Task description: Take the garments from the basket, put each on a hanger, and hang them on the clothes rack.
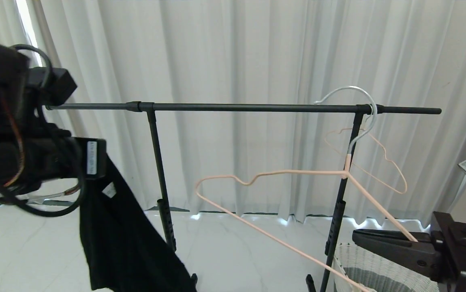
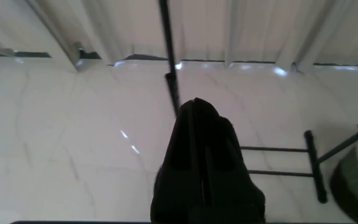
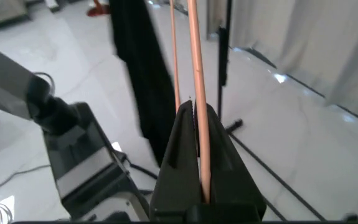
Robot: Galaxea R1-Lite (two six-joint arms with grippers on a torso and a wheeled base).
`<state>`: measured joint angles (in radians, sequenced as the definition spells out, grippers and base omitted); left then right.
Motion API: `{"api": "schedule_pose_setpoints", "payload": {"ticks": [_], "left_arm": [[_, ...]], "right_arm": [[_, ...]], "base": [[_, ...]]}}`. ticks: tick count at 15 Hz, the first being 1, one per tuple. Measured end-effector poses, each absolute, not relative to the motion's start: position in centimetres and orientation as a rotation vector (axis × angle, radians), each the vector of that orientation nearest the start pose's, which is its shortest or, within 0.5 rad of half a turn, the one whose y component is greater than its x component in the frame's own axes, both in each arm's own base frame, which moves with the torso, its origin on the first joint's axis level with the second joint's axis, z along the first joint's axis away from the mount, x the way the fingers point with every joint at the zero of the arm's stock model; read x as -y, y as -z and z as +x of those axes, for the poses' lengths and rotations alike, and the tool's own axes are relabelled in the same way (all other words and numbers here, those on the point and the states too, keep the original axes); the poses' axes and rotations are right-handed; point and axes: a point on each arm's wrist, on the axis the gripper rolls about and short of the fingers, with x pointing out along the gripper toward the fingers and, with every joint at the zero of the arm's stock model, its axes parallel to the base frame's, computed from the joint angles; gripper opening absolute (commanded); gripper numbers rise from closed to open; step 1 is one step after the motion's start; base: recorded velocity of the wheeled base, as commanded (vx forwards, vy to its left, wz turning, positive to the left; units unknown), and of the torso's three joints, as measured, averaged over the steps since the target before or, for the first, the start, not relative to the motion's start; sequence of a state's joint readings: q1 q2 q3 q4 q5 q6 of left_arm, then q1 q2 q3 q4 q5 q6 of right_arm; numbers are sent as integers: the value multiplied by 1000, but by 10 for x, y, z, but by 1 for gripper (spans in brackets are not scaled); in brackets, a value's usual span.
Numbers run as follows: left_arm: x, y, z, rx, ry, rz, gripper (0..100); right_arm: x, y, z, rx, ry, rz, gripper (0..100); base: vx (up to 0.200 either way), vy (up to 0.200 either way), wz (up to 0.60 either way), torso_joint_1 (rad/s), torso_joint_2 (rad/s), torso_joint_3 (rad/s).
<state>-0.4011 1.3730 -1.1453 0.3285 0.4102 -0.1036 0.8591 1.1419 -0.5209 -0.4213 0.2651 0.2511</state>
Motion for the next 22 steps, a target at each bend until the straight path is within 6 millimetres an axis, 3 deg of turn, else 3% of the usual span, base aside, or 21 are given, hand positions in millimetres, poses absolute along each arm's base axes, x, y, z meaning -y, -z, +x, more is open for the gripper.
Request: {"api": "schedule_pose_setpoints", "payload": {"ticks": [4, 7, 13, 22], "left_arm": [[115, -270, 226, -537, 39, 97, 0], [129, -267, 234, -520, 70, 95, 0], [133, -264, 237, -524, 60, 106, 0], [135, -266, 234, -509, 41, 113, 0]], "right_arm": [[-151, -211, 107, -338, -1153, 182, 0], [-166, -213, 117, -327, -1160, 192, 0], [-181, -212, 135, -321, -1128, 214, 0], [-186, -218, 140, -303, -1125, 221, 0]], "base": [[0, 0, 0, 0, 0, 0], [0, 0, 0, 0, 0, 0], [0, 0, 0, 0, 0, 0], [0, 0, 0, 0, 0, 0]]}}
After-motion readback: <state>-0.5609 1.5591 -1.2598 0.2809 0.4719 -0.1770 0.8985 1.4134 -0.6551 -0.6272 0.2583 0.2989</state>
